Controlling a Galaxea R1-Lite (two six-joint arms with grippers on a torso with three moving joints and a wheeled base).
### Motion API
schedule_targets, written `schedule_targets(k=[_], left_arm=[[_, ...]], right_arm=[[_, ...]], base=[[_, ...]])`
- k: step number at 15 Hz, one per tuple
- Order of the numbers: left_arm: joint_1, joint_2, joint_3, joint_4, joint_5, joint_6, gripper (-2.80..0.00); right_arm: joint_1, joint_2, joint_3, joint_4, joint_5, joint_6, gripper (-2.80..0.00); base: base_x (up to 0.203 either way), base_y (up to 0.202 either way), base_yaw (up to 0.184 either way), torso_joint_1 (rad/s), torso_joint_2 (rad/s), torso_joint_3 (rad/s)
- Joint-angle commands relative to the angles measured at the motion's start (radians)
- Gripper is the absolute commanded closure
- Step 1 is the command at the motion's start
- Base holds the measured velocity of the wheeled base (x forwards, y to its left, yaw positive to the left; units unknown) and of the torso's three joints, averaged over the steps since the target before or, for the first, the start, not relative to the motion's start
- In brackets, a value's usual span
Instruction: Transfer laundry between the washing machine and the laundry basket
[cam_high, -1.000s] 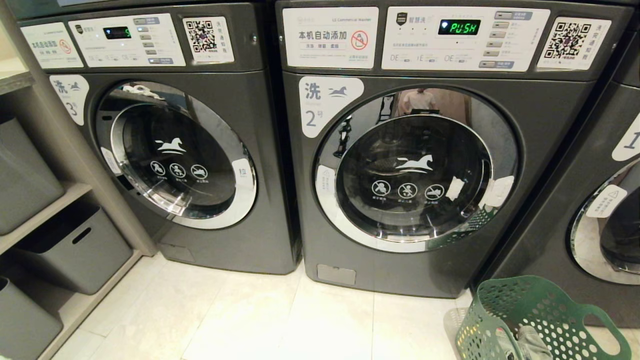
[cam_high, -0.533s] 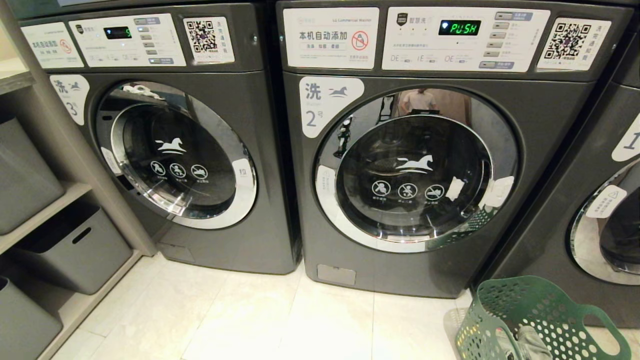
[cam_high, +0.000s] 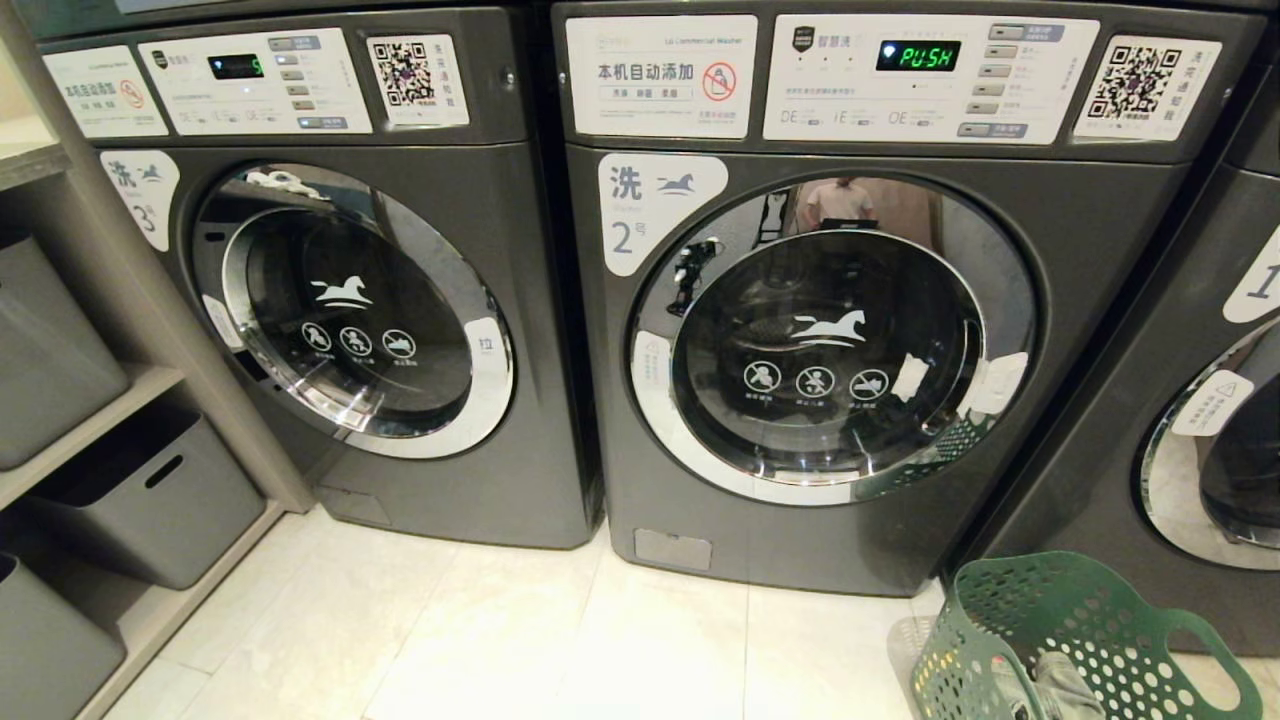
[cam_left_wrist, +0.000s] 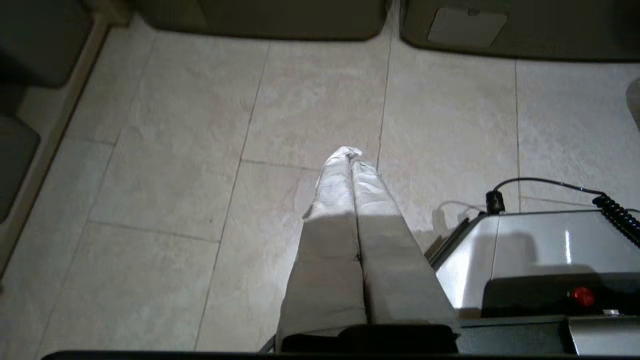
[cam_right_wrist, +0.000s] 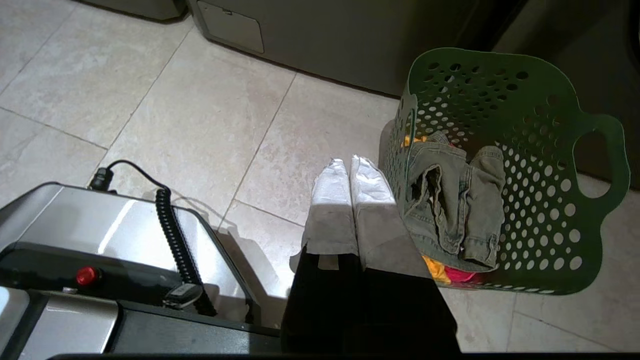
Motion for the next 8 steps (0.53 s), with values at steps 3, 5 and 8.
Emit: schedule_targets(k=[3, 5, 8], left_arm=[[0.007, -0.280, 0.005, 0.007, -0.043, 0.011, 0.00], [0.007, -0.273, 0.006, 0.005, -0.032, -0.002, 0.00], [0.008, -0.274, 0.006, 0.005, -0.031, -0.002, 0.00]], right_arm=[[0.000, 0.004, 0.049, -0.128, 0.011, -0.045, 0.00], [0.000, 0.005, 0.062, -0.149, -0.017, 0.003, 0.00], [0.000, 0.006, 0.086, -0.225, -0.041, 0.032, 0.00]], base=[[0.000, 0.000, 0.000, 0.000, 0.00, 0.000], [0.000, 0.000, 0.000, 0.000, 0.00, 0.000], [0.000, 0.000, 0.000, 0.000, 0.00, 0.000]])
